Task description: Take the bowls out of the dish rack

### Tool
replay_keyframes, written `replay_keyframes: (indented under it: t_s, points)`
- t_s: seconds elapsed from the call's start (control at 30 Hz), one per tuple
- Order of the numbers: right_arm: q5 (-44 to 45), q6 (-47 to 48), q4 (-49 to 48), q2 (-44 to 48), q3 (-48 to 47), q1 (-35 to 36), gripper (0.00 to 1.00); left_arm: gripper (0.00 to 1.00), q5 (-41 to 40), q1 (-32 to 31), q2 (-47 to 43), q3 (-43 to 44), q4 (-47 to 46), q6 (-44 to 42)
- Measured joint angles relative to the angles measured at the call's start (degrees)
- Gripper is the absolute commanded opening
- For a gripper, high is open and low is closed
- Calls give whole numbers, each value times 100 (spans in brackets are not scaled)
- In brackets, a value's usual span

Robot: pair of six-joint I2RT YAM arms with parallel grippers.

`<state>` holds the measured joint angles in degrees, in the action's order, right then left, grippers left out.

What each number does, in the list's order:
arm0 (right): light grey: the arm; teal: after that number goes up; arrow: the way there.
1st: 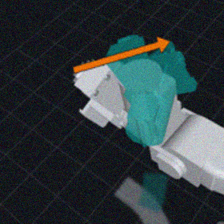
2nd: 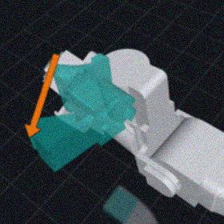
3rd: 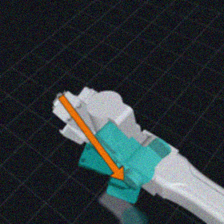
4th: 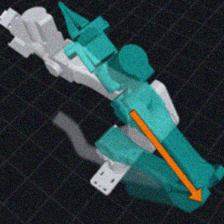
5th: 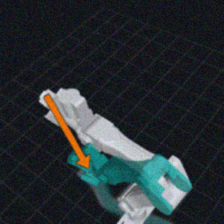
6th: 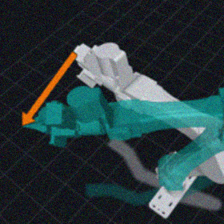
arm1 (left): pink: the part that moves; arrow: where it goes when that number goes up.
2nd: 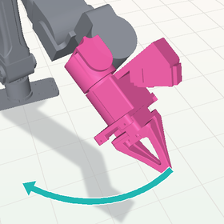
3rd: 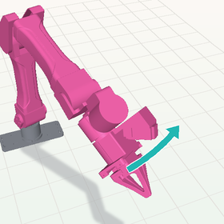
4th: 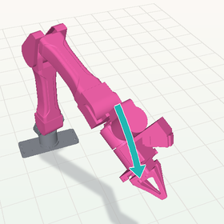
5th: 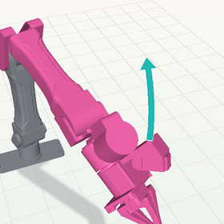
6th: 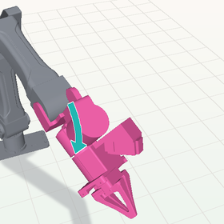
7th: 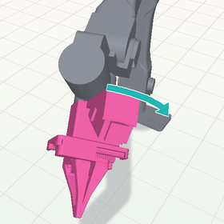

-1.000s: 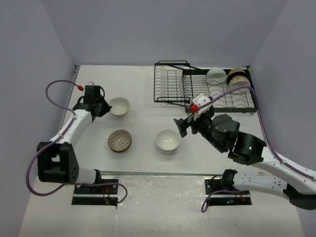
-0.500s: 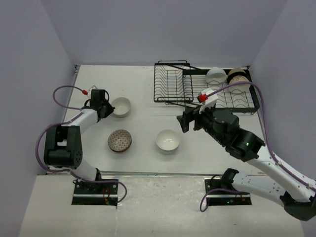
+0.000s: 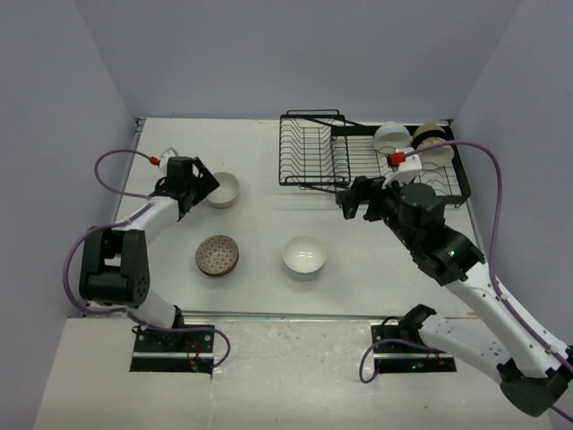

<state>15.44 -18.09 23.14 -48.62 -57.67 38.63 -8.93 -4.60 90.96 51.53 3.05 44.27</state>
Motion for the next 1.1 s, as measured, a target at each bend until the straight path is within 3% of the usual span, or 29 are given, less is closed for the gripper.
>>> replay_keyframes:
  t_s: [0.13,0.3,0.47,0.6,0.7,0.87,1.0,1.1]
  points:
    - [9,-476,-72,-76,46,-448,99,100,-120,-149,-610,133,509,-37]
    - [208,-1292,-227,-175,37,-1285,99,100,-197,-293,-1989,1047,1565,-195]
    - [-439,-2328,-772,-728,50,-3440,99,100,-151,-433,-3866,1943,2081,-719]
    - [-1071,-3084,-1794,-1386,570,-4898,99,100,-188,-431,-4745,2430,2566,-1386]
    - [-1497,-3554,-2612,-1969,942,-5490,99,100,-52,-461,-5071,2177,2820,-1746]
    - [-2514,-4304,-4046,-3436,885,-6081,99,100,79,-717,-5401,662,2990,-1856]
    - [-3154,-4804,-4863,-4588,492,-6345,83,100,-87,-1008,-5230,-17,3058,-1864]
    - [-3316,-5042,-5289,-5112,269,-6391,81,100,-291,-1178,-5156,-240,3051,-1899]
